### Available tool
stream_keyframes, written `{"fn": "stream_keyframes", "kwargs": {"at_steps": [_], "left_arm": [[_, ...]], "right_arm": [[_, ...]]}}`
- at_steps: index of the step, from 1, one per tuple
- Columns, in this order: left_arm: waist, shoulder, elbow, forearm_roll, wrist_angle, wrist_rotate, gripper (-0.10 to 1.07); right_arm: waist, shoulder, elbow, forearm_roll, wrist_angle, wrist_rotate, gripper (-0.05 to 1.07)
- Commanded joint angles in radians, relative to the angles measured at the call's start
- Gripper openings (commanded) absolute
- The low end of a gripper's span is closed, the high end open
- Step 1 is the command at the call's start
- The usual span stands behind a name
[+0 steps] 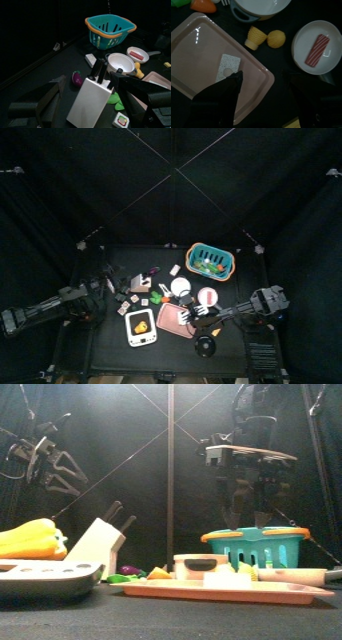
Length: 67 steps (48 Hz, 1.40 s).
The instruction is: Grab salmon
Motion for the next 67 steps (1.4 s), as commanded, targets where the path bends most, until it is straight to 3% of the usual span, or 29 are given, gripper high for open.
{"fn": "stream_keyframes", "kwargs": {"at_steps": [1, 8, 16, 27, 37, 43, 67], "left_arm": [[0.000, 0.003, -0.012, 0.000, -0.003, 0.000, 1.02], [0.002, 0.003, -0.012, 0.002, -0.003, 0.000, 1.02], [0.002, 0.003, -0.014, 0.002, -0.003, 0.002, 1.02], [0.002, 0.003, -0.014, 0.002, -0.003, 0.000, 1.03], [0.002, 0.003, -0.012, 0.002, -0.002, 0.000, 1.02], [0.002, 0.005, -0.012, 0.002, -0.002, 0.000, 1.03], [-0.003, 0.003, -0.014, 0.003, -0.002, 0.000, 1.02]], "right_arm": [[-0.014, -0.063, -0.005, 0.000, 0.046, 0.008, 0.94], [-0.049, -0.097, 0.034, 0.018, 0.069, 0.003, 0.94], [-0.114, -0.155, 0.121, 0.035, 0.017, -0.005, 0.94], [-0.232, -0.253, 0.318, 0.058, -0.247, 0.003, 0.94], [-0.354, -0.273, 0.463, 0.052, -0.434, 0.002, 0.94], [-0.388, -0.264, 0.489, 0.052, -0.486, 0.000, 0.94], [-0.420, -0.181, 0.500, 0.052, -0.480, 0.003, 0.94]]}}
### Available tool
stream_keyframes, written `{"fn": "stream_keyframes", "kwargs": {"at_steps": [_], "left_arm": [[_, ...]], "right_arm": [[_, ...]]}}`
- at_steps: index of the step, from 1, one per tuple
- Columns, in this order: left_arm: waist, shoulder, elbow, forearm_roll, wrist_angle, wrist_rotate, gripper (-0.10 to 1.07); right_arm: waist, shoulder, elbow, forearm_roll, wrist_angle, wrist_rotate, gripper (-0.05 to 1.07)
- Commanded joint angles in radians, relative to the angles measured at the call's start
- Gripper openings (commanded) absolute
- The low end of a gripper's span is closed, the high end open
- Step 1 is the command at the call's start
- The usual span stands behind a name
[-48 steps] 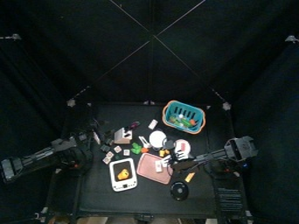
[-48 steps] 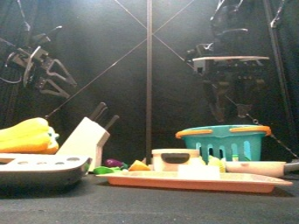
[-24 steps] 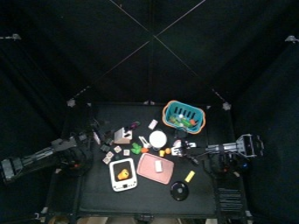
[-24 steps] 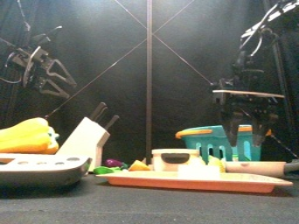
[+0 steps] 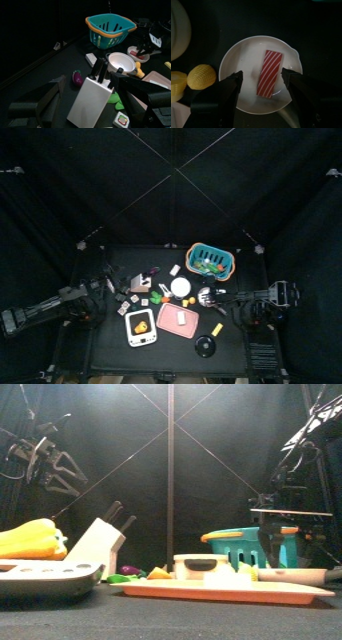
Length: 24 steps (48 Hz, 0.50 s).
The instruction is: Grab salmon
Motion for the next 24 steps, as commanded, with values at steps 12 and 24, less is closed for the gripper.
{"fn": "stream_keyframes", "kwargs": {"at_steps": [12, 24], "left_arm": [[-0.015, 0.003, -0.015, 0.018, -0.015, 0.003, 1.02], [-0.075, 0.003, -0.021, 0.066, -0.025, 0.003, 1.03]], "right_arm": [[-0.009, 0.025, 0.002, 0.006, -0.011, 0.002, 0.94], [-0.012, 0.051, 0.003, 0.012, -0.044, 0.002, 0.93]]}}
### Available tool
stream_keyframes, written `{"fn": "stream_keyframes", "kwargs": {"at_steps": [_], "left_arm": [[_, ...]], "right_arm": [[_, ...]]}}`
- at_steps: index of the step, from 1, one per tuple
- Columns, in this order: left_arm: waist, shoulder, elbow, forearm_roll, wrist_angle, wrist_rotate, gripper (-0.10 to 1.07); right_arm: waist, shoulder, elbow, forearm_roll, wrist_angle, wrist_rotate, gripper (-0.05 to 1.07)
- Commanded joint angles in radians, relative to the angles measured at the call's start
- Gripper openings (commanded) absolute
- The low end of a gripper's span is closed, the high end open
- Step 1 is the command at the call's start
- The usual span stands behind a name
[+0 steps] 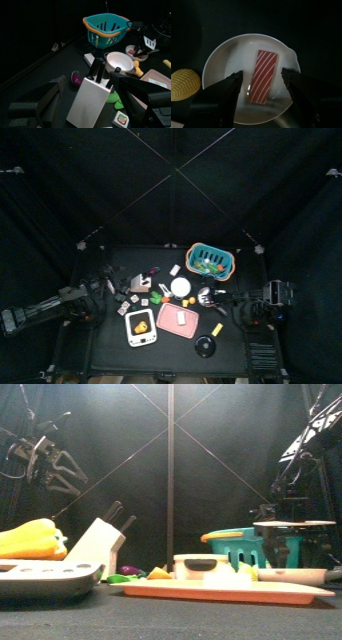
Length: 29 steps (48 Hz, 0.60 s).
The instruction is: Grab salmon
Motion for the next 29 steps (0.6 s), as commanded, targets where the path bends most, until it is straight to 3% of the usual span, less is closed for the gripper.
{"fn": "stream_keyframes", "kwargs": {"at_steps": [1, 29], "left_arm": [[-0.021, 0.003, -0.023, 0.021, -0.017, 0.002, 1.02], [-0.106, 0.003, -0.014, 0.089, -0.219, 0.000, 1.03]], "right_arm": [[-0.006, 0.003, -0.006, 0.002, -0.011, 0.002, 0.93], [-0.011, 0.006, -0.017, 0.020, -0.009, 0.000, 0.65]]}}
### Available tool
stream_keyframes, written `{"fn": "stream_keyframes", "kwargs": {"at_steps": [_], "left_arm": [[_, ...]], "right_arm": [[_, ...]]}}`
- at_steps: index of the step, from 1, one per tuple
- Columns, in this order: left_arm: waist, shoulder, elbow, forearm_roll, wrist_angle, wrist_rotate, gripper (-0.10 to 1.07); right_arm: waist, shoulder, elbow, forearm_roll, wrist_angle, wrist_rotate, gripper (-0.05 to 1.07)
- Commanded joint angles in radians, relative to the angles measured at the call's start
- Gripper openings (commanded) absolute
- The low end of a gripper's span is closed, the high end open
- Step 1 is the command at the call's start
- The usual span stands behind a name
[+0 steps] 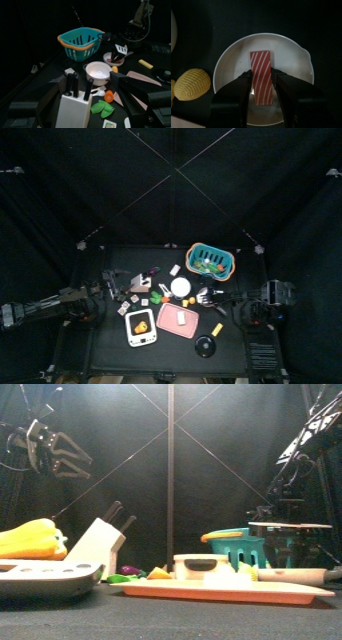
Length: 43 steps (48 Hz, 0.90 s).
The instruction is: Grab salmon
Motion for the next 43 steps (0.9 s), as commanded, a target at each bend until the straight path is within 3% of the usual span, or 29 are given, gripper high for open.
{"fn": "stream_keyframes", "kwargs": {"at_steps": [1, 10, 43], "left_arm": [[-0.021, 0.005, -0.011, 0.021, -0.029, 0.000, 1.03], [-0.054, 0.003, -0.003, 0.044, -0.044, 0.000, 1.02], [-0.049, 0.003, 0.003, 0.043, -0.037, 0.000, 1.02]], "right_arm": [[-0.009, -0.017, -0.003, 0.005, 0.011, -0.003, 0.65], [-0.009, -0.054, -0.021, 0.002, 0.029, -0.008, 0.64], [0.002, -0.123, -0.057, 0.006, 0.106, -0.006, 0.64]]}}
